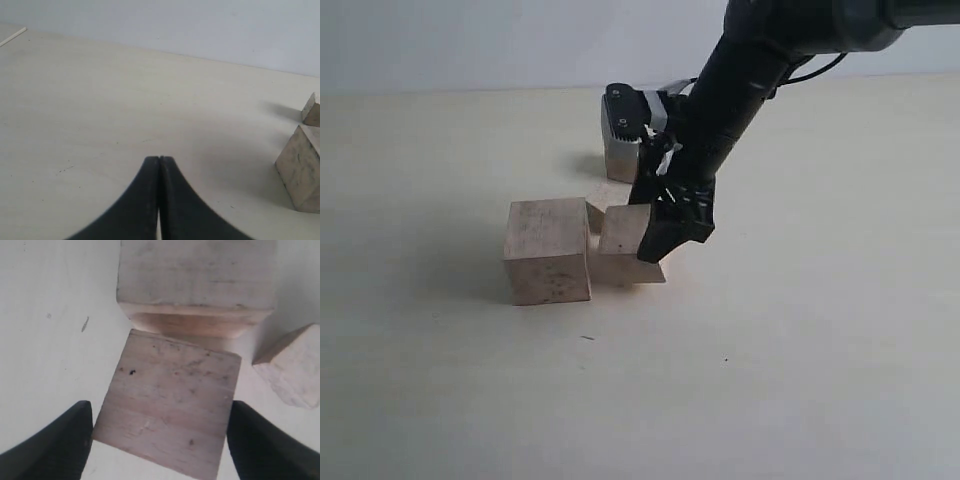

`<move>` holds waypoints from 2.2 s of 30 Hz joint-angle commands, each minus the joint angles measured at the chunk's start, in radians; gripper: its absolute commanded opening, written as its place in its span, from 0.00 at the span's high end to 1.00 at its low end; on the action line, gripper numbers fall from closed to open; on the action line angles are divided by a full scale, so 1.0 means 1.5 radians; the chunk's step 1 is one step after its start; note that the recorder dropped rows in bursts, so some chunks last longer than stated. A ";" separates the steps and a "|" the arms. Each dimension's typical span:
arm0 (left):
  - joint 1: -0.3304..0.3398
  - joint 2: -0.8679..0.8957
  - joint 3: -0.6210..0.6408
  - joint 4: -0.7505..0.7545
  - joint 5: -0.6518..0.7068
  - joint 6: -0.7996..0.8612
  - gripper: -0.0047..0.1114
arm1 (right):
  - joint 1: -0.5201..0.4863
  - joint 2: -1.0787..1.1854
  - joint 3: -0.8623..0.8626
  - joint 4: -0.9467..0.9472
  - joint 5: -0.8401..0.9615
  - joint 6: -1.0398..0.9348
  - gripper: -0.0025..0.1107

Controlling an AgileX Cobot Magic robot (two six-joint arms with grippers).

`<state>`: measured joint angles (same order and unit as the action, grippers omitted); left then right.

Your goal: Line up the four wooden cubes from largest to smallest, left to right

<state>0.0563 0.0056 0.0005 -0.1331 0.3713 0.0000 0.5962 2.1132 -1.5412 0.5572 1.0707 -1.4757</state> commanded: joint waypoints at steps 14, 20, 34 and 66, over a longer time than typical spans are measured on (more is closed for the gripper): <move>-0.005 -0.004 0.000 -0.002 -0.002 0.000 0.96 | -0.002 0.094 0.001 0.032 -0.021 -0.080 0.98; -0.005 -0.004 0.000 -0.002 -0.002 0.000 0.96 | -0.002 0.096 0.001 0.041 -0.038 -0.105 0.98; -0.005 -0.004 0.000 -0.002 -0.002 0.000 0.96 | -0.002 0.096 0.001 0.065 -0.085 -0.159 0.98; -0.005 -0.004 0.000 -0.002 -0.002 0.000 0.96 | -0.002 0.052 0.001 0.092 -0.067 -0.117 0.29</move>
<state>0.0563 0.0056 0.0005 -0.1331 0.3713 0.0000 0.5922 2.2351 -1.5400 0.6875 0.9715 -1.6753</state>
